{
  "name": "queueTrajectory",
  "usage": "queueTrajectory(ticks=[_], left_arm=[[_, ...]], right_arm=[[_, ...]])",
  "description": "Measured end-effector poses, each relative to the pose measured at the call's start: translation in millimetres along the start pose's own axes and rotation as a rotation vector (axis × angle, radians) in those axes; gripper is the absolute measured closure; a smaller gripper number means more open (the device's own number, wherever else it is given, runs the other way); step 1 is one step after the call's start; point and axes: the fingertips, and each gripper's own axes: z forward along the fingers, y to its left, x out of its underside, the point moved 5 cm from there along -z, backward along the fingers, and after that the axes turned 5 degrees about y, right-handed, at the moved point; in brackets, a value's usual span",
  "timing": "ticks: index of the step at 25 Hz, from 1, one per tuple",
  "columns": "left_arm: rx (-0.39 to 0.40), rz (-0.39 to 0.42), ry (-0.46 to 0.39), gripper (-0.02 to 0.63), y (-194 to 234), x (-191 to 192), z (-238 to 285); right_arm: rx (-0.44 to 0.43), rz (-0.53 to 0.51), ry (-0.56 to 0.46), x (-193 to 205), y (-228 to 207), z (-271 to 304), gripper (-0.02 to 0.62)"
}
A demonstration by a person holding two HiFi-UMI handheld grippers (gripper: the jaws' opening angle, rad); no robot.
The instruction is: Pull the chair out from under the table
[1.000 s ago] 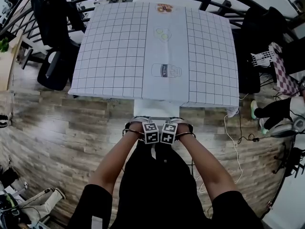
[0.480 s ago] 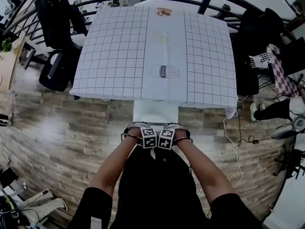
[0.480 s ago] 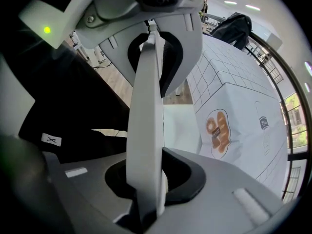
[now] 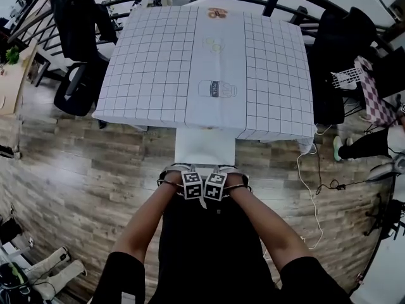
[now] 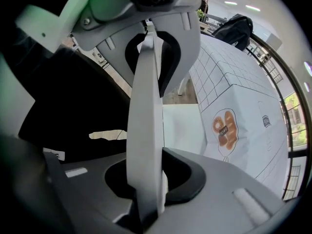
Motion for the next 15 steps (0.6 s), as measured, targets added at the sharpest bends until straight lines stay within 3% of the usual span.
queueTrajectory(ticks=[3, 9, 15], left_arm=[[-0.006, -0.002, 0.004, 0.526, 2, -1, 3], [-0.025, -0.024, -0.033, 0.528, -35, 2, -2], [-0.028, -0.006, -0.031, 0.526, 2, 6, -4]], right_arm=[[-0.007, -0.003, -0.006, 1, -3, 3, 0.525], [0.002, -0.028, -0.020, 1, 32, -2, 0.525], [0.013, -0.007, -0.005, -4, -2, -3, 0.525]])
